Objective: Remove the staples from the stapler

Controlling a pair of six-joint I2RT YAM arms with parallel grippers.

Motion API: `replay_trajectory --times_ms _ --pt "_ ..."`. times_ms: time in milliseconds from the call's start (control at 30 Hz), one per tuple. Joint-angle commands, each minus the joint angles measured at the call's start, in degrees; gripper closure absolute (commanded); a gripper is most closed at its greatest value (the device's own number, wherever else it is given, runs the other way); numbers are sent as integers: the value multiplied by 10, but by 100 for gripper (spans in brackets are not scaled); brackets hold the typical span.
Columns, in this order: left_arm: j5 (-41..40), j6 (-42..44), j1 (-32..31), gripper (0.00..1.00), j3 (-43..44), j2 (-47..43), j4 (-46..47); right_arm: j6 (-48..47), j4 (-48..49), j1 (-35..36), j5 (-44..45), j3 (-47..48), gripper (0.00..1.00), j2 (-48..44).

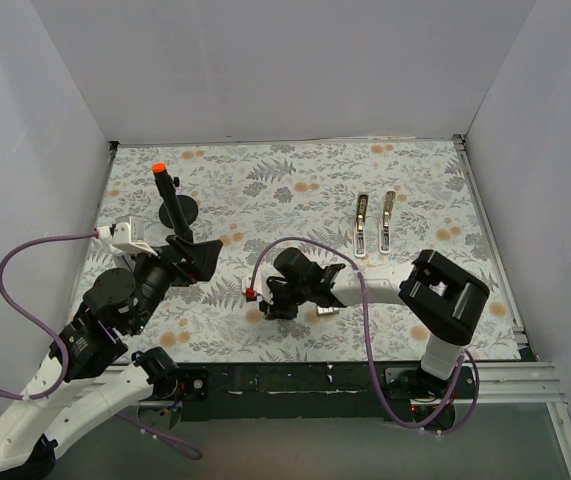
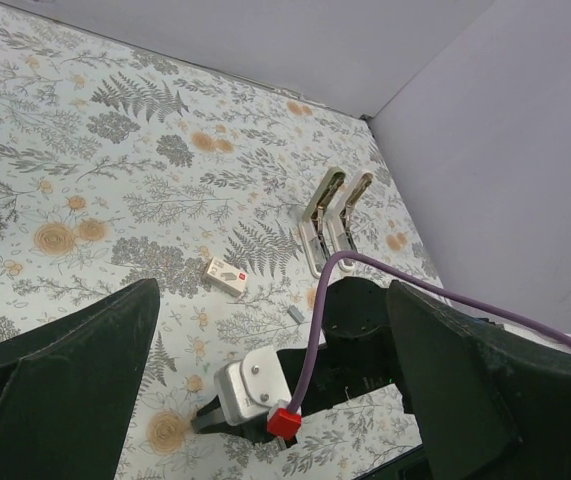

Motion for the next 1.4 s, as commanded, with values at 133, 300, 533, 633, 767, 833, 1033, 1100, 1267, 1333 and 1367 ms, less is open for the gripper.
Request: replay_trajectory --times_ms 133,300,533,633,767,833,1033,1100,1267,1333,1367 --pt "1 -11 -2 2 -37 22 15 106 17 -41 54 -33 72 -71" --pt "-5 -41 -2 2 -51 63 6 149 -30 -49 91 -19 72 -95" --pt "-45 -96 8 2 29 183 -65 189 -139 -52 159 42 59 -79" --pt "10 -93 47 2 90 241 -84 188 -196 -54 147 92 57 -45" --pt "115 -77 122 2 161 293 -103 179 -242 -54 124 140 56 -4" --pt "142 -71 146 2 190 315 -113 175 -271 -54 112 173 56 21" --pt "152 -64 157 2 283 340 -135 166 -303 -49 108 219 56 57" --pt "155 -59 157 2 300 341 -135 156 -310 -43 111 224 55 61" --pt "157 -54 157 2 299 333 -133 134 -322 -31 109 240 51 69" --pt "155 -53 157 2 296 333 -134 122 -322 -24 112 241 50 70" --pt "155 -54 157 2 293 329 -135 118 -323 -19 114 243 50 70"
